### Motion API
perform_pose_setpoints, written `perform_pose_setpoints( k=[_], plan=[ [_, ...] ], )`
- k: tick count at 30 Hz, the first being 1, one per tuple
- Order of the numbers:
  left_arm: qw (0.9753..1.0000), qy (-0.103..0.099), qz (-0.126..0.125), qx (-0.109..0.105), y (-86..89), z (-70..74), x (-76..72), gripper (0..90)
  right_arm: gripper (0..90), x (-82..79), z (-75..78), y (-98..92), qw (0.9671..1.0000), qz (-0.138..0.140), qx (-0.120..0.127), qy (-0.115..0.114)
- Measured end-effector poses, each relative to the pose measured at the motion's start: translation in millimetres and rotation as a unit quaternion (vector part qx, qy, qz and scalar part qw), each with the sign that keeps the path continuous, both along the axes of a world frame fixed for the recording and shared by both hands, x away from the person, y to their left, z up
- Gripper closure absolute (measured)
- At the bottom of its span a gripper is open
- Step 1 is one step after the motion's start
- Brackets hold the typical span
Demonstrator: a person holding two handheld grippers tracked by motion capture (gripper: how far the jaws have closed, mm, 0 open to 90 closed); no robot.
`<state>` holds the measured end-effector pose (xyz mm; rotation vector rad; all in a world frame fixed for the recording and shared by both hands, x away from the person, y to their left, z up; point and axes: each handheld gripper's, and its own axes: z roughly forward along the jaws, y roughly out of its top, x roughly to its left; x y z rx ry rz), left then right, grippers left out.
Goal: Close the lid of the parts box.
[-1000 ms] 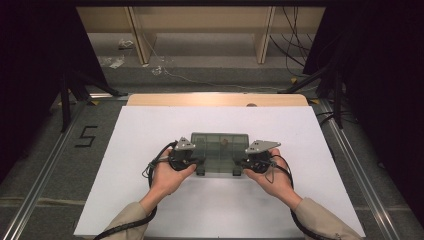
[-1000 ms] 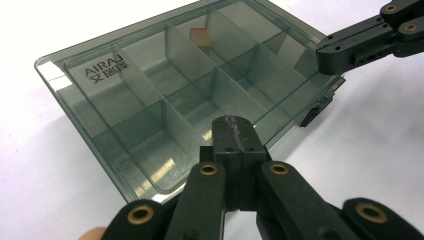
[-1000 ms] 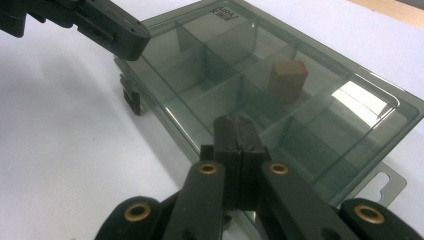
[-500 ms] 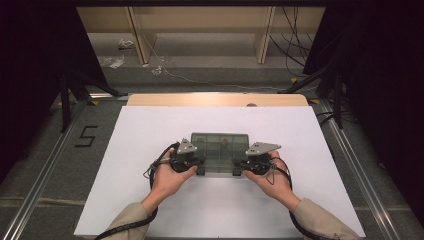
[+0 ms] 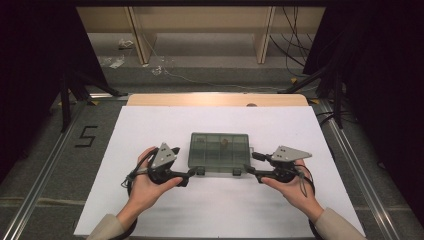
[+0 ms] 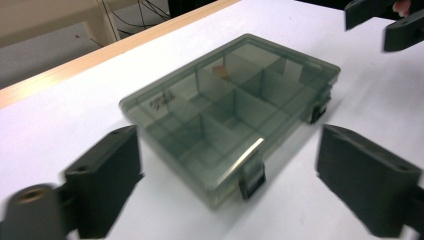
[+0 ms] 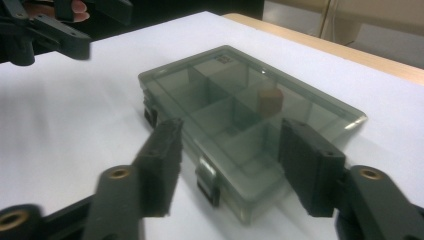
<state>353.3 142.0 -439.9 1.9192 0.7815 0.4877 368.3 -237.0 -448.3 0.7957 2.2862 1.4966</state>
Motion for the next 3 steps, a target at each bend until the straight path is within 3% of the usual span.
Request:
perform_pose_setpoints(
  k=[3],
  plan=[
    [1.0000, 0.000, -0.004, -0.006, 13.2, -3.7, -8.9, 0.0, 31.7, -11.2, 1.0, -13.9, 0.9998, -0.003, 0.013, -0.013]
  ],
)
